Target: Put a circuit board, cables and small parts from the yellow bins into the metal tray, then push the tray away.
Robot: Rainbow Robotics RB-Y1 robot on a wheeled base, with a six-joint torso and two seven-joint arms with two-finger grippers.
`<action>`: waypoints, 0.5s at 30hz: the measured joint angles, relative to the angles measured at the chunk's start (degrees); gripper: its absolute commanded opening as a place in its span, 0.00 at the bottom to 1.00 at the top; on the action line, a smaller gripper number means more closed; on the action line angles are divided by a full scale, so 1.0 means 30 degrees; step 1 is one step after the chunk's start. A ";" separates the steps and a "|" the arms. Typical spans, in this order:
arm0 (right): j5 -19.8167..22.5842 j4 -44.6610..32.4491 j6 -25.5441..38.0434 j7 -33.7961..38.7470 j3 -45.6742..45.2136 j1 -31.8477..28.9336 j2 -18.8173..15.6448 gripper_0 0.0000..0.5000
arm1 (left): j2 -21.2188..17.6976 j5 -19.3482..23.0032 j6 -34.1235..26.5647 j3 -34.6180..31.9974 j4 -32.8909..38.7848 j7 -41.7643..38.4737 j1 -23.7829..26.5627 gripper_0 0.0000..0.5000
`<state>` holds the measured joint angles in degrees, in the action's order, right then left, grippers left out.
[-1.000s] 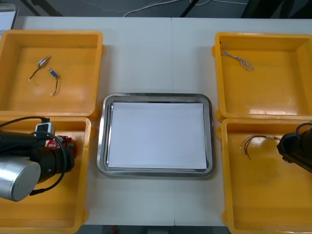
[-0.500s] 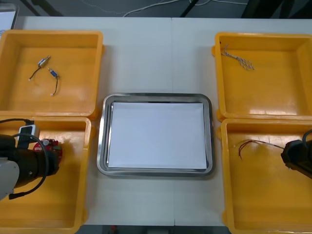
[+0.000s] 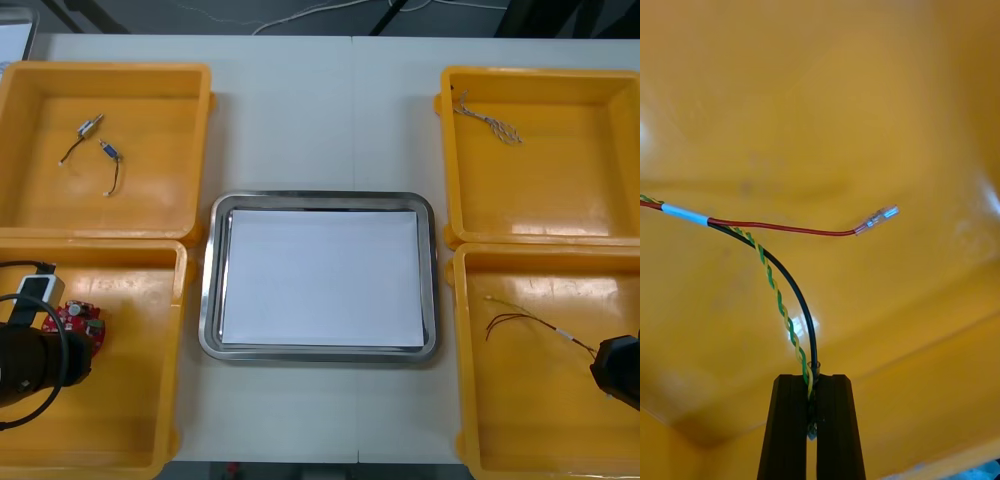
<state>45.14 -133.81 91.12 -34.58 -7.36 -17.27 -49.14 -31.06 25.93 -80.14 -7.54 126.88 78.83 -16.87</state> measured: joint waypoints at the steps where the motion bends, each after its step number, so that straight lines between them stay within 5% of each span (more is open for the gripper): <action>1: 0.0000 -0.0076 -0.0011 0.0000 -0.0056 -0.0192 0.0060 0.00 | -0.0036 0.0005 0.0148 0.0000 0.0000 0.0000 -0.0137 0.00; 11: -0.0034 -0.0460 -0.0518 0.0000 -0.0136 -0.1560 0.0221 0.00 | -0.0517 0.0046 0.1398 0.0000 -0.0006 0.0002 -0.1389 0.00; 15: -0.0035 -0.0488 -0.0518 0.0000 -0.0137 -0.1584 0.0228 0.17 | -0.0614 0.0042 0.1658 -0.0028 -0.0007 0.0011 -0.1758 0.00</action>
<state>45.03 -135.27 89.56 -34.58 -7.77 -22.02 -48.45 -32.90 26.06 -75.17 -7.63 126.85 78.87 -22.14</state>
